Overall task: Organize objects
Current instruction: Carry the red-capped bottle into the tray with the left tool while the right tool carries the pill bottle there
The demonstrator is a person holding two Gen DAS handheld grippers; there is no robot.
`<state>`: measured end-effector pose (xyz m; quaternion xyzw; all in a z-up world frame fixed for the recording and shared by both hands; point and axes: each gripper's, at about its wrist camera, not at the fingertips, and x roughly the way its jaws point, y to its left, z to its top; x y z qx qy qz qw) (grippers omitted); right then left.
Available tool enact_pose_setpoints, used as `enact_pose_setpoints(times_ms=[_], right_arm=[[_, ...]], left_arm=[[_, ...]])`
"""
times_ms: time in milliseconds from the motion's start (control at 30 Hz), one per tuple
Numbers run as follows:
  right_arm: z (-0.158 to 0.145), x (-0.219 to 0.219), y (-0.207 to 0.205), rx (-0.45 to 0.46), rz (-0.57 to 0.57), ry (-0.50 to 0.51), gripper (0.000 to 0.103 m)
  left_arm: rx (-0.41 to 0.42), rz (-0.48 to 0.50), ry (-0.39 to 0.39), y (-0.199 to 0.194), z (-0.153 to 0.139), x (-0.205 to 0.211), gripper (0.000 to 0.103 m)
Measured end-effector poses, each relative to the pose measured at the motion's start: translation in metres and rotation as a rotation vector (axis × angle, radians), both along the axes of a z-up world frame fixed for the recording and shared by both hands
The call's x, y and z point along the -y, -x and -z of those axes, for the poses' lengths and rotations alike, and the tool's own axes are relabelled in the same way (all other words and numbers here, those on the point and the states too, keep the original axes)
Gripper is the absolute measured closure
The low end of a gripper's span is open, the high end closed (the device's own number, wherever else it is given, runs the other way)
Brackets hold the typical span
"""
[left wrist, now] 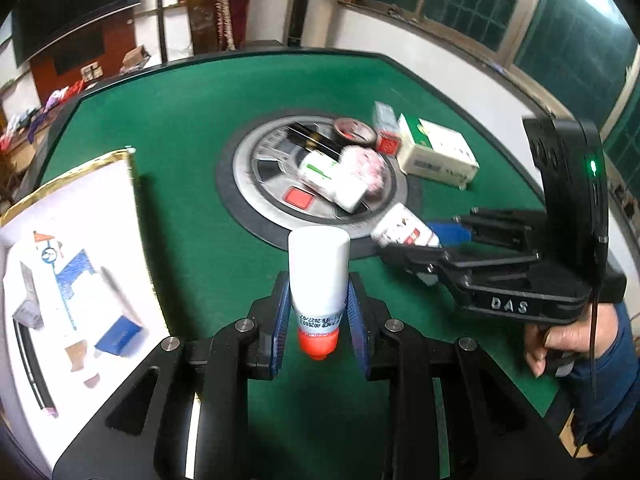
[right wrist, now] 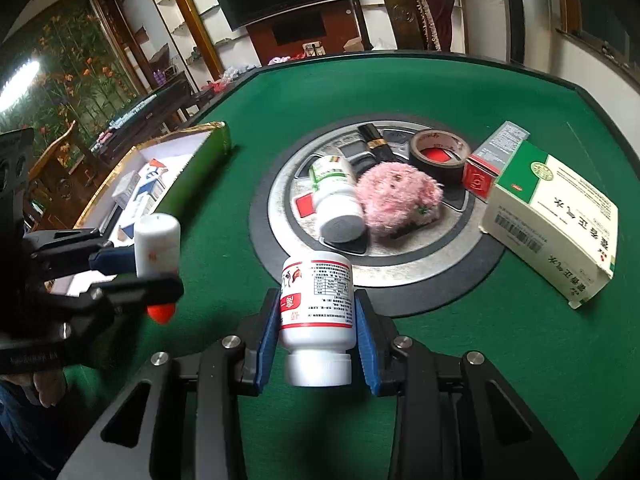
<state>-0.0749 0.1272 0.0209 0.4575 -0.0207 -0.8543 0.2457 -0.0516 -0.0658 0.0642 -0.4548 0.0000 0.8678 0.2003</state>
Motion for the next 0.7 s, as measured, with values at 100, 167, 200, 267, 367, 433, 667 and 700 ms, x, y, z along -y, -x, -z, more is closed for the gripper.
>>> enact_pose_setpoints(times_ms=[100,167,200,267,367,433,667,700], right_arm=[[-0.005,0.012,-0.003,-0.006,-0.012,0.019,0.067],[-0.01,0.025,-0.007,-0.012,-0.034,0.033,0.067],[-0.012,0.032,-0.01,-0.015,-0.046,0.039,0.067],[-0.015,0.045,-0.014,-0.022,-0.069,0.049,0.068],[-0.023,0.066,-0.022,-0.036,-0.108,0.067,0.068],[-0.028,0.079,-0.028,-0.045,-0.133,0.077,0.068],[-0.036,0.12,-0.041,-0.052,-0.205,0.118,0.068],[-0.037,0.127,-0.044,-0.049,-0.218,0.127,0.068]], left_arm=[[-0.009,-0.045,-0.033,0.001,-0.007,0.023,0.077],[-0.01,-0.068,-0.046,0.001,-0.009,0.035,0.077],[-0.011,-0.077,-0.055,0.001,-0.01,0.04,0.077],[-0.012,-0.103,-0.064,0.002,-0.011,0.053,0.077],[-0.02,-0.136,-0.077,0.0,-0.015,0.072,0.077],[-0.026,-0.163,-0.091,0.0,-0.018,0.085,0.076],[-0.039,-0.225,-0.097,-0.008,-0.02,0.124,0.076],[-0.037,-0.236,-0.094,-0.009,-0.02,0.129,0.076]])
